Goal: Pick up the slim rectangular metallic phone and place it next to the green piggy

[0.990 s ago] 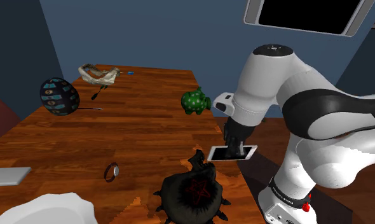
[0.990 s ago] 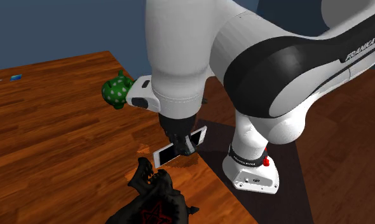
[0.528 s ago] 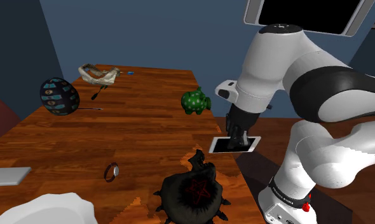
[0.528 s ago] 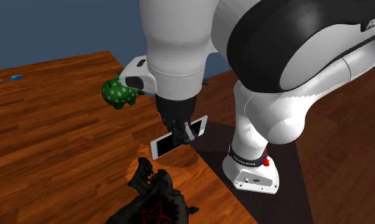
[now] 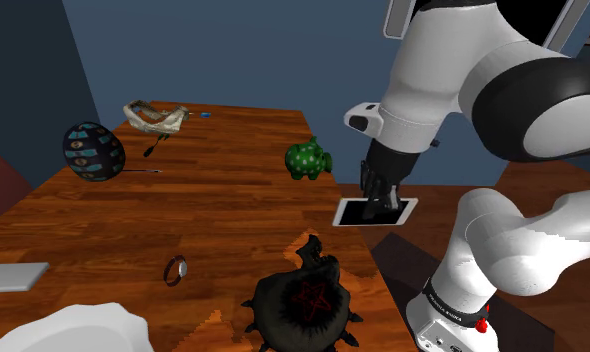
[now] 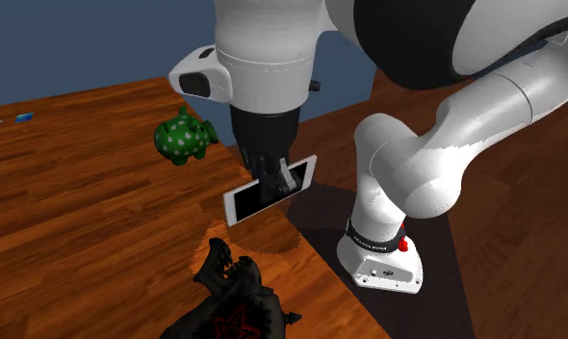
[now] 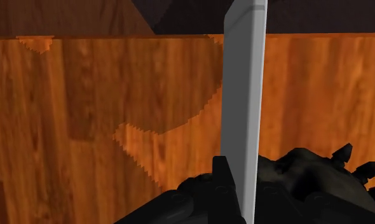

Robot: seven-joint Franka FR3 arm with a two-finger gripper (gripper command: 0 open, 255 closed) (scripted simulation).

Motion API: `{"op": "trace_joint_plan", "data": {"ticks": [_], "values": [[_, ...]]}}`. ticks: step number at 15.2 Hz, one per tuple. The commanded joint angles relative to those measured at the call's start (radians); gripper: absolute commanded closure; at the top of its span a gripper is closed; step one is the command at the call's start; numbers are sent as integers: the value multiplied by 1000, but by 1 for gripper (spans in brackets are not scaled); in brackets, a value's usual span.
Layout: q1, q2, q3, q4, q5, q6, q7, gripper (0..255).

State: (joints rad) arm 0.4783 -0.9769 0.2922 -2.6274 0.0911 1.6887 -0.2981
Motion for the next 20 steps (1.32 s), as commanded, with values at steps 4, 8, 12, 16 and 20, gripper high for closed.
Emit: {"op": "trace_joint_plan", "data": {"ticks": [4, 8, 12, 16, 20], "values": [[-8, 14, -11, 76, -11, -61, -5, 255], [-24, 36, -35, 109, -34, -72, -29, 255], [-72, 109, -111, 128, -101, -13, -110, 255], [-117, 200, -181, 168, -158, 44, -186, 255], [-156, 304, -246, 227, -205, 98, -257, 255]]}}
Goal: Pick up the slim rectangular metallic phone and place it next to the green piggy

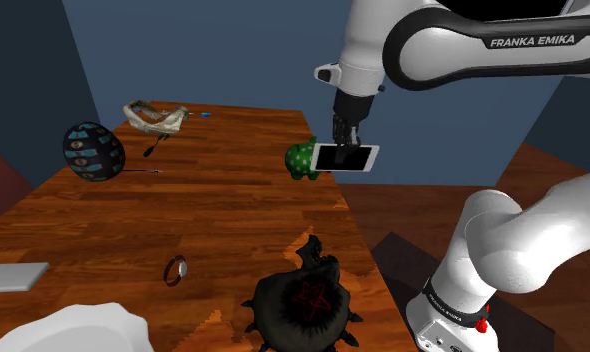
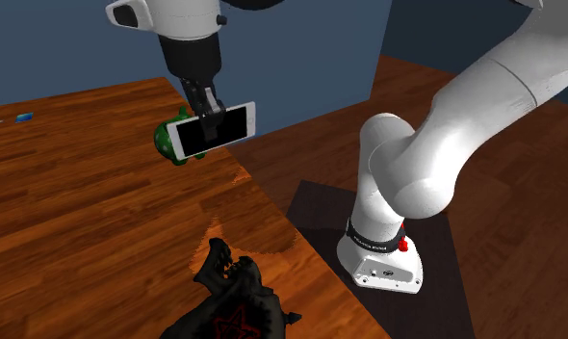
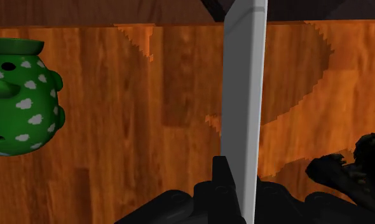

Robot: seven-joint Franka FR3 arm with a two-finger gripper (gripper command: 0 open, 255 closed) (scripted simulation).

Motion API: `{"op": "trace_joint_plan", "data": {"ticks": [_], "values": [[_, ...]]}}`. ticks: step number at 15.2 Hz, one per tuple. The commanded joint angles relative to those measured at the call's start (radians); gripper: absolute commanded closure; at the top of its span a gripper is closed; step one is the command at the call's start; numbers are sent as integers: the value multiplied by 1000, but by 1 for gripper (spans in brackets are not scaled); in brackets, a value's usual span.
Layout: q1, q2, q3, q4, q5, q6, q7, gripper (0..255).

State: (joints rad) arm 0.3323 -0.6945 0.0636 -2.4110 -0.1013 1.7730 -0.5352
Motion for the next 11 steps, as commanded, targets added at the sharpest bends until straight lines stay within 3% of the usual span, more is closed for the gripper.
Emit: {"op": "trace_joint_plan", "data": {"ticks": [1, 11], "values": [[-18, 49, -33, 28, -22, 26, -37, 255], [-78, 351, -172, 268, -67, 112, -204, 255]]}}
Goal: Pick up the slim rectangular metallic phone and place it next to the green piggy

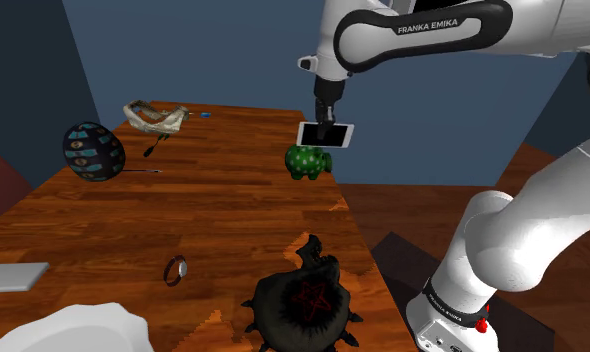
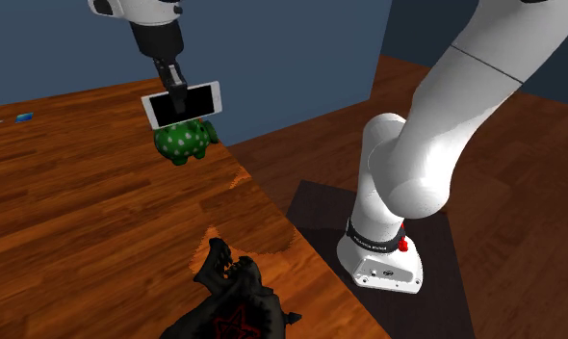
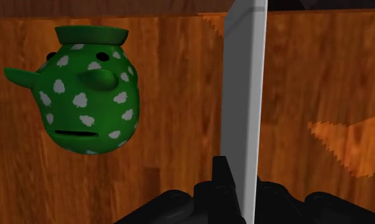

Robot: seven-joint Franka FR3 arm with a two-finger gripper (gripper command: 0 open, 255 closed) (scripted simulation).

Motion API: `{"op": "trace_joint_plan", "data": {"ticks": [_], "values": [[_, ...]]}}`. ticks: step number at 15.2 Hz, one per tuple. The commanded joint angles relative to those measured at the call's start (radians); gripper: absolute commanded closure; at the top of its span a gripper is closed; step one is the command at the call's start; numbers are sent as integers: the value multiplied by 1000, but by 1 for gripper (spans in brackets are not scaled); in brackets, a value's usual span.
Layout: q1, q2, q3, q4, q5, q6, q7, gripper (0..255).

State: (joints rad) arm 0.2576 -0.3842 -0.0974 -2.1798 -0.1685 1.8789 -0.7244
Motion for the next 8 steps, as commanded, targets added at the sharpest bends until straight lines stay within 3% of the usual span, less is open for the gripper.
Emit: {"op": "trace_joint_plan", "data": {"ticks": [1, 8], "values": [[-10, 90, -30, 83, 2, 13, -41, 255], [-13, 98, -33, -3, -4, 107, -30, 255]]}}
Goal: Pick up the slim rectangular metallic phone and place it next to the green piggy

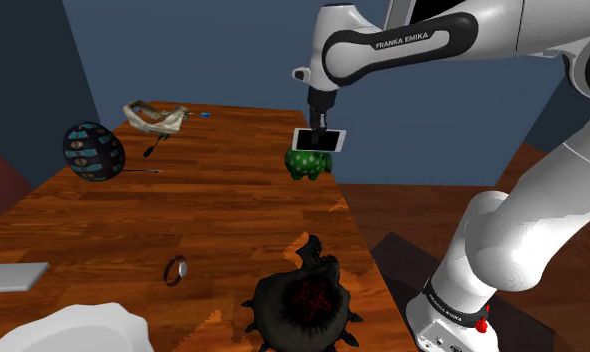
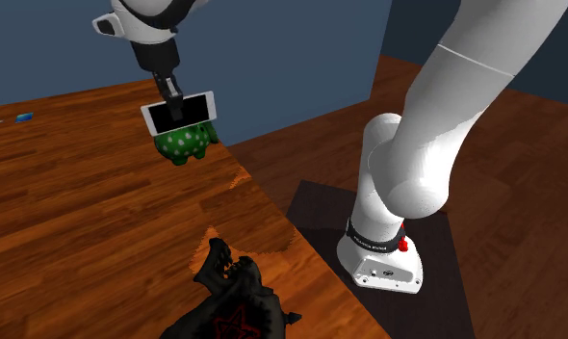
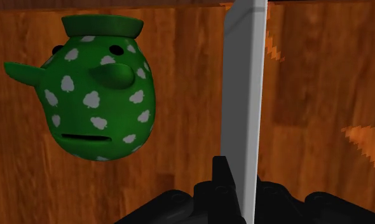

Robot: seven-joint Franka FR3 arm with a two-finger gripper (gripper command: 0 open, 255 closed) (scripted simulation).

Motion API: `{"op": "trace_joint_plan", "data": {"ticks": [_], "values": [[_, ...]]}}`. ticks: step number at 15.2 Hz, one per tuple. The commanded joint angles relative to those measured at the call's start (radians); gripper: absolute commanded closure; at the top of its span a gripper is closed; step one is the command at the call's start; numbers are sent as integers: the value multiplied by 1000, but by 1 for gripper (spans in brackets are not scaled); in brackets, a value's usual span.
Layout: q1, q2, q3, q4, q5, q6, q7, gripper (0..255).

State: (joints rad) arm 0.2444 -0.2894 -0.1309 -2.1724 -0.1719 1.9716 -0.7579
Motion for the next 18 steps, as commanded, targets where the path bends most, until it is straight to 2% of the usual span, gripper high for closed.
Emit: {"op": "trace_joint_plan", "data": {"ticks": [1, 18], "values": [[0, 5, 0, -22, -1, 27, 5, 255], [-6, 76, -10, -187, -18, 262, 32, 255]]}}
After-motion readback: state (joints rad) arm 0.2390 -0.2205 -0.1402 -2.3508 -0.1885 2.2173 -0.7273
